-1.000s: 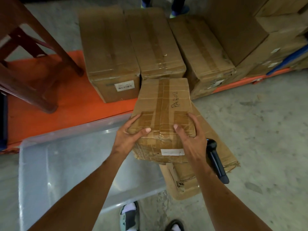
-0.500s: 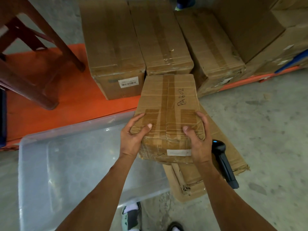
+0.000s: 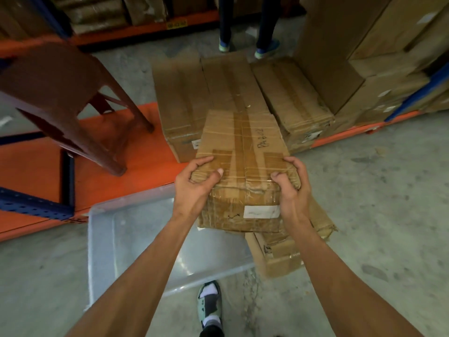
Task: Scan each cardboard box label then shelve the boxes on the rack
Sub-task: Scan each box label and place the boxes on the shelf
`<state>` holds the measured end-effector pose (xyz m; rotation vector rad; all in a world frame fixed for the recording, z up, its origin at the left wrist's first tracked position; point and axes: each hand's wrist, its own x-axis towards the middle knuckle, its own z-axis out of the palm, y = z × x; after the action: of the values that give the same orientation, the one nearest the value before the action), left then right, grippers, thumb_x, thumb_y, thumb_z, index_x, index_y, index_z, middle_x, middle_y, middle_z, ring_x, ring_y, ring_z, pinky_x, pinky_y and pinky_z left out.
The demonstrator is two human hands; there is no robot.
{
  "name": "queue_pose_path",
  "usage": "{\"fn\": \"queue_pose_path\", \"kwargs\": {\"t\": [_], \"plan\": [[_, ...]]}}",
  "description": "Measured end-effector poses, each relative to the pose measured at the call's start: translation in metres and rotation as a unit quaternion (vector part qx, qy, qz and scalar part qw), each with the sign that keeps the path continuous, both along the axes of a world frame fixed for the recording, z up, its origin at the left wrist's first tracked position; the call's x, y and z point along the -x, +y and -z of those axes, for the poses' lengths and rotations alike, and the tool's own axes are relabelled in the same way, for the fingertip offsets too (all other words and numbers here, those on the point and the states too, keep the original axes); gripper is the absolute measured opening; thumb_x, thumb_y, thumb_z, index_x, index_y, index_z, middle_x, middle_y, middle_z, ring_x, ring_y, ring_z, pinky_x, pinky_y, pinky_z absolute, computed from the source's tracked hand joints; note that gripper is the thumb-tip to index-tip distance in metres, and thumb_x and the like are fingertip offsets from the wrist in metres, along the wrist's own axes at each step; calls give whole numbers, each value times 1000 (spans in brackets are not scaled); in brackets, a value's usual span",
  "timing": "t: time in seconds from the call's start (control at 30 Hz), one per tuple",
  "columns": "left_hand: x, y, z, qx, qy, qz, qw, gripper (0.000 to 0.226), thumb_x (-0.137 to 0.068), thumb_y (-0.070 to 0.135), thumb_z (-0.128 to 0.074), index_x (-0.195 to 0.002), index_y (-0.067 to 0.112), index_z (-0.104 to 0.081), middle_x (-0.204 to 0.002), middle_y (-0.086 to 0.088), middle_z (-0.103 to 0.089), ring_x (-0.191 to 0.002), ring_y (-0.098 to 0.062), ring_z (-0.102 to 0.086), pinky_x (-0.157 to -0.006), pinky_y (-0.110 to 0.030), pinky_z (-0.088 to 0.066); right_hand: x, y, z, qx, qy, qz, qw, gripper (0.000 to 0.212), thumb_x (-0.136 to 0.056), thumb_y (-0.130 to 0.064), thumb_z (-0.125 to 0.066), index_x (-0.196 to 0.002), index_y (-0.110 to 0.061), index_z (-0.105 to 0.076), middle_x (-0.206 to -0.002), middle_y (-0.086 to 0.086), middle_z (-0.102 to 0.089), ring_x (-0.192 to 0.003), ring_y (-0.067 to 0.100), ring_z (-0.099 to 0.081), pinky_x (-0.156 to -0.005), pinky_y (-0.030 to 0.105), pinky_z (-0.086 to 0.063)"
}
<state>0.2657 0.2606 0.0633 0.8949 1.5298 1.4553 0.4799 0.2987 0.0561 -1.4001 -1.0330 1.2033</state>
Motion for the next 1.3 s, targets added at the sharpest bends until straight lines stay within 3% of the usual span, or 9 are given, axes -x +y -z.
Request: {"fn": "queue_pose_path", "kwargs": {"t": [0.1, 0.27, 0.4, 0.53, 0.63, 0.8, 0.93, 1.17, 1.3], "plan": [[-10, -23, -64, -33, 37, -14, 999, 34, -78, 24, -84, -110, 17, -75, -105, 10, -74, -102, -8, -69, -88, -22, -53, -8, -18, -61, -33, 14, -14, 999, 44, -77, -33, -73, -120, -35, -66, -120, -10, -74, -111, 14, -70, -91, 42, -61], [-42, -66, -167, -84, 48, -26, 995, 33, -76, 33, -84, -107, 26, -76, -109, 9, -74, -107, -15, -69, -97, -39, -55, -39, -51, -167, -98, 26, -36, 994, 40, -77, -32, -70, -117, -35, -66, -107, -24, -73, -98, -1, -68, -81, 25, -56], [-64, -101, -246, -140, 63, -45, 987, 36, -72, 46, -82, -105, 32, -76, -112, 14, -73, -106, -9, -68, -90, -28, -54, -61, -75, -255, -173, 24, -53, 983, 42, -75, -34, -68, -117, -38, -66, -105, -31, -71, -94, -5, -67, -67, 12, -50], [-71, -135, -323, -194, 88, -76, 974, 34, -75, 41, -80, -106, 31, -76, -112, 11, -73, -105, -11, -69, -90, -28, -54, -64, -93, -335, -236, 24, -77, 968, 45, -74, -33, -67, -119, -36, -65, -112, -16, -73, -95, -1, -68, -71, 20, -52], [-63, -147, -371, -217, 95, -93, 967, 32, -75, 37, -80, -106, 30, -76, -110, 10, -74, -104, -11, -70, -89, -31, -54, -51, -96, -380, -278, 36, -83, 956, 43, -74, -33, -67, -117, -35, -66, -107, -18, -73, -91, -3, -67, -67, 13, -49], [-30, -149, -442, -259, 124, -122, 950, 29, -76, 36, -78, -104, 31, -76, -107, 21, -72, -99, 1, -67, -78, -12, -51, -11, -86, -447, -311, 51, -114, 942, 44, -77, -33, -66, -120, -30, -66, -110, -18, -70, -89, -11, -65, -64, 7, -47], [6, -124, -468, -256, 101, -145, 950, 26, -76, 38, -79, -102, 34, -76, -105, 21, -73, -98, 0, -67, -75, -14, -51, 29, -56, -484, -316, 33, -135, 939, 47, -76, -35, -65, -122, -28, -66, -109, -16, -69, -85, -15, -63, -59, 5, -44], [83, -43, -448, -190, 79, -178, 962, 32, -70, 47, -79, -101, 38, -75, -106, 13, -74, -102, -8, -68, -93, -45, -56, 109, 27, -478, -256, -20, -158, 954, 42, -73, -43, -62, -114, -39, -66, -109, -18, -67, -86, -10, -62, -61, 15, -43], [125, 9, -434, -170, 128, -155, 965, 31, -70, 50, -76, -100, 43, -73, -104, 18, -73, -99, 3, -66, -90, -34, -55, 147, 69, -443, -244, 0, -110, 964, 34, -74, -39, -63, -108, -43, -66, -107, -16, -70, -86, -10, -63, -60, 11, -45]]}}
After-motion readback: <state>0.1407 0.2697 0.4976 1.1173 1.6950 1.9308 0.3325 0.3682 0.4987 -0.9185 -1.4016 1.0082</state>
